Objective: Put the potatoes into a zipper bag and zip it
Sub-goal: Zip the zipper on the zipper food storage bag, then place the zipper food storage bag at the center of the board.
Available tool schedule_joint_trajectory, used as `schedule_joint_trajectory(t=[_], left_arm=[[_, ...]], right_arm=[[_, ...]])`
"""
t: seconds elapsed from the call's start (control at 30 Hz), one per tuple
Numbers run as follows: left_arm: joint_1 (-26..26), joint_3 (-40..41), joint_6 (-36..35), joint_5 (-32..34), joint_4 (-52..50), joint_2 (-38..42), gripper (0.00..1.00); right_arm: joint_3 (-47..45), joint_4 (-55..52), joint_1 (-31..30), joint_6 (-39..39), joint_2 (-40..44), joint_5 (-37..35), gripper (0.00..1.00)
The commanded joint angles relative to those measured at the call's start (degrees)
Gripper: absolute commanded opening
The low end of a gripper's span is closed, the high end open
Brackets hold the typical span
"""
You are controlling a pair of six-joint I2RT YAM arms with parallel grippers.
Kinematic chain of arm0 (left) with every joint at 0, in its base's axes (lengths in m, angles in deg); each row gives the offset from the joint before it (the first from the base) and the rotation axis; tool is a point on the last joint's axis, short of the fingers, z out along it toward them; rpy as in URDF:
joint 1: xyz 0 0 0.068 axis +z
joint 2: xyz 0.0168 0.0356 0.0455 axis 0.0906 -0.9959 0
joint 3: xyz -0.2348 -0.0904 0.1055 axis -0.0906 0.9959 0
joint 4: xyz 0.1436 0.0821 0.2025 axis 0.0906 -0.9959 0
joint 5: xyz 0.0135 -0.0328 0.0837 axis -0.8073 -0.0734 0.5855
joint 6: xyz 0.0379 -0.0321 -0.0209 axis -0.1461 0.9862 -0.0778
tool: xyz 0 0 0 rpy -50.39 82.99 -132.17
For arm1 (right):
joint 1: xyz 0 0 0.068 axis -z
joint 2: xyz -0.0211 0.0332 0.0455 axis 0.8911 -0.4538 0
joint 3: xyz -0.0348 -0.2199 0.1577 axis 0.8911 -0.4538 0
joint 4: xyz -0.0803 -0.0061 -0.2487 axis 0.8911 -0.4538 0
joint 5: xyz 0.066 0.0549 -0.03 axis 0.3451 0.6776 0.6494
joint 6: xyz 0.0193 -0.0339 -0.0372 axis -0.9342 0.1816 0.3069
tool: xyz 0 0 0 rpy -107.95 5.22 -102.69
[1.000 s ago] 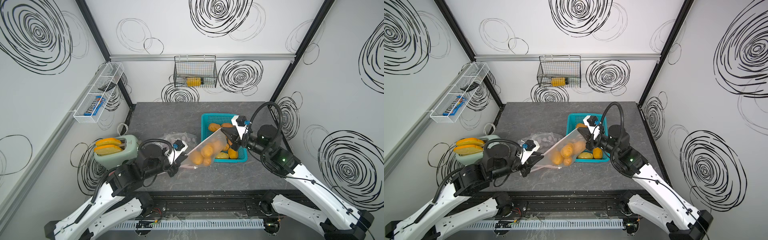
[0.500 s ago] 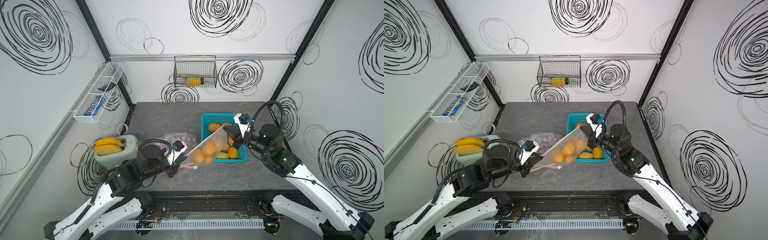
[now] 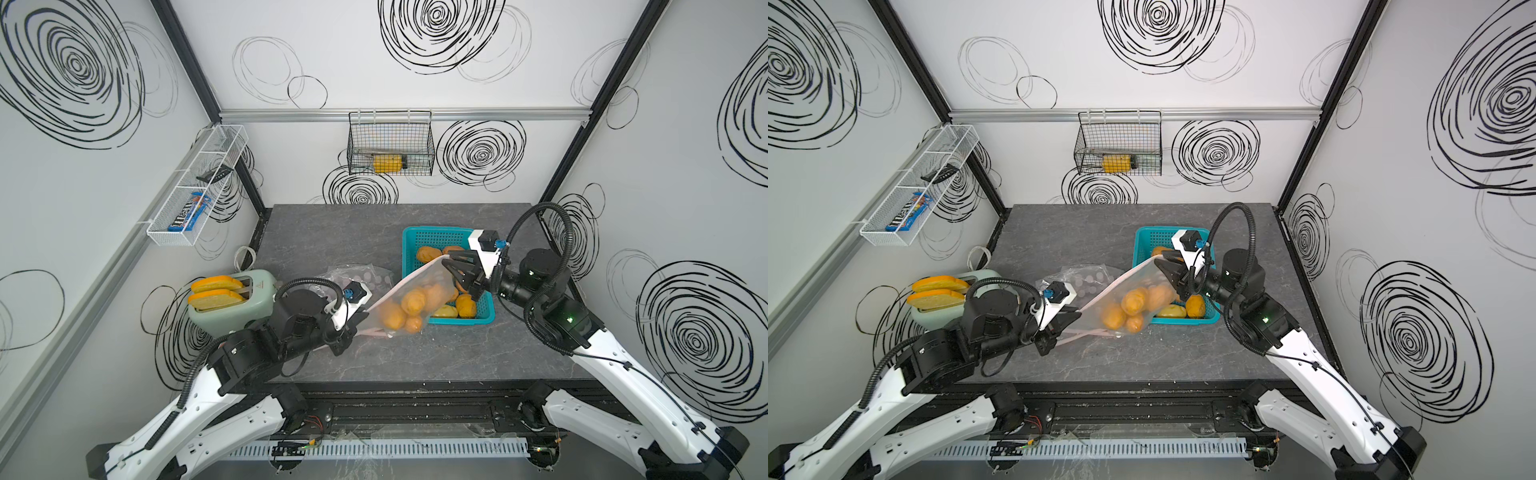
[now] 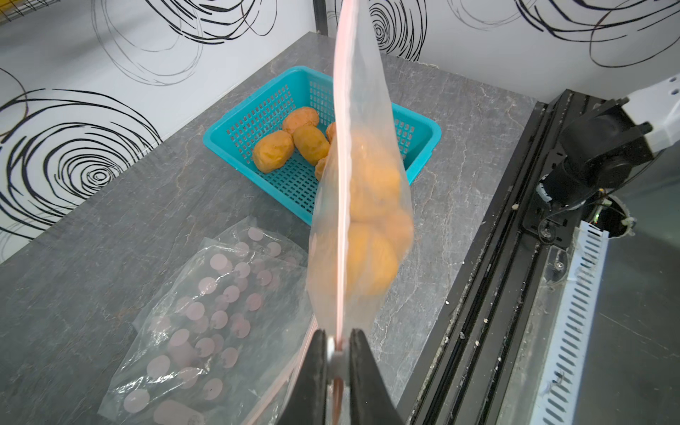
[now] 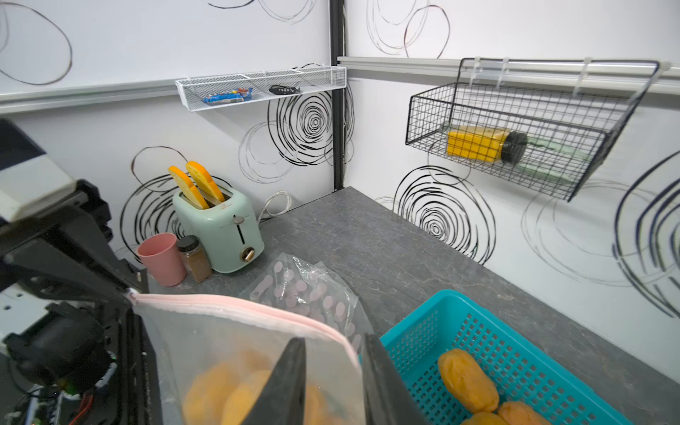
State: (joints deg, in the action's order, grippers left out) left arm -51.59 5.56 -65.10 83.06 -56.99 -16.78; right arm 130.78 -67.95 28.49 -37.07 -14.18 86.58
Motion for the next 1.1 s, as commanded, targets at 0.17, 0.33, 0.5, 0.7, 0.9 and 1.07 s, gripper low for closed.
schedule_joint_trajectory(t=[0.17, 0.33, 0.5, 0.7, 0.9, 1.07], left_arm=[[0.3, -9.7, -6.5, 2.3, -3.4, -2.1, 0.05], [0.3, -11.3, -8.8, 1.3, -5.4, -1.4, 0.05], [0.4, -10.4, -9.5, 0.6, -5.8, -0.8, 0.05], [0.1, -9.9, -10.2, 0.0, -6.1, -0.2, 0.05], [-0.3, -9.2, -10.4, -0.3, -6.0, -0.1, 0.05], [-0.4, -9.2, -11.0, -0.5, -6.0, 0.3, 0.05]], right_arm=[[0.5, -8.9, -3.1, 10.8, 3.9, 1.7, 0.57], [1.3, -18.6, -12.8, 21.1, 3.9, -4.0, 0.58], [2.4, -23.0, -16.1, 23.5, 2.8, -6.5, 0.55], [5.5, -25.8, -17.2, 25.4, 2.9, -12.5, 0.42], [9.0, -25.7, -17.6, 27.9, 5.2, -14.9, 0.52], [9.0, -26.6, -17.6, 34.3, 3.8, -24.3, 0.53]])
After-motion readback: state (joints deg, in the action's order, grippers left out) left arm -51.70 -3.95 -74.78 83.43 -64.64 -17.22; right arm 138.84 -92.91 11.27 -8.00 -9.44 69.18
